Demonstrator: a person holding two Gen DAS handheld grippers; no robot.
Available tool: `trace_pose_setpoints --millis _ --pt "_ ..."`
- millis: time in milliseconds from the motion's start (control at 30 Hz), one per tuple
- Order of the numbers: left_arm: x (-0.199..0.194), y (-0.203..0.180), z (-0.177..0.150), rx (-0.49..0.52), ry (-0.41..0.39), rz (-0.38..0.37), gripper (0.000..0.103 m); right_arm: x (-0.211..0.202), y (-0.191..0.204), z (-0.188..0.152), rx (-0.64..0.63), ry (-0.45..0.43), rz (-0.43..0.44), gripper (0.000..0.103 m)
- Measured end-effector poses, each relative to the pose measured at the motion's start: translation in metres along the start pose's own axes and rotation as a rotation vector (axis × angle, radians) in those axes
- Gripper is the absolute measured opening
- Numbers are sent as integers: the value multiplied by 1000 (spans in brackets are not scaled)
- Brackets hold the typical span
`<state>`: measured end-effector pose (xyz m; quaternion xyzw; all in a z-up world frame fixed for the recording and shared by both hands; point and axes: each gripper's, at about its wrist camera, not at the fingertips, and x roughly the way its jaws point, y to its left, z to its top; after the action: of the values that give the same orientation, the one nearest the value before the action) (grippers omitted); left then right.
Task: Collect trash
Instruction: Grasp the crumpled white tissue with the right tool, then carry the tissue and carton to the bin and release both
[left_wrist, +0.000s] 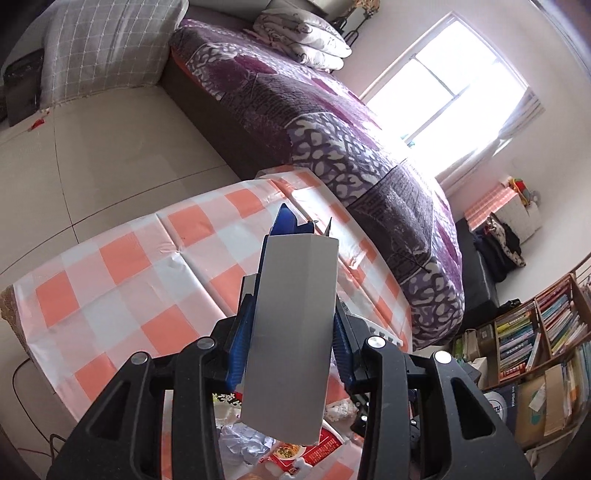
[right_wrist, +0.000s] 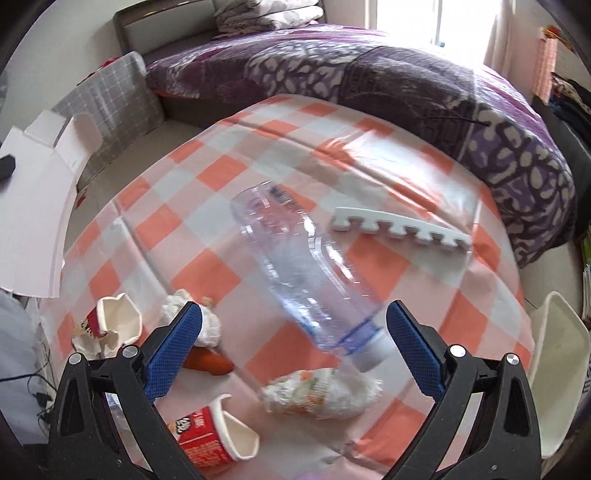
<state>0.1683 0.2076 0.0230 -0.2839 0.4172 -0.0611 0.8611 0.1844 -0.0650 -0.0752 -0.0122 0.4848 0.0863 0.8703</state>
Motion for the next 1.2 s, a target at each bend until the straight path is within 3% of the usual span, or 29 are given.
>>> trace_pose_setpoints --millis 333,433,500,933,1200 --pt "-5 17 3 -15 2 6 39 50 62 -4 -159 114 103 85" --pt "-4 18 3 -13 9 12 39 61 67 -7 -163 155 123 67" --pt "-4 19 2 -9 10 16 39 64 68 -8 -158 161 141 43" --pt "0 0 -1 28 -18 41 39 11 31 15 5 -49 139 42" --pt "8 -19 -2 39 -24 32 39 -20 4 20 57 -118 114 42"
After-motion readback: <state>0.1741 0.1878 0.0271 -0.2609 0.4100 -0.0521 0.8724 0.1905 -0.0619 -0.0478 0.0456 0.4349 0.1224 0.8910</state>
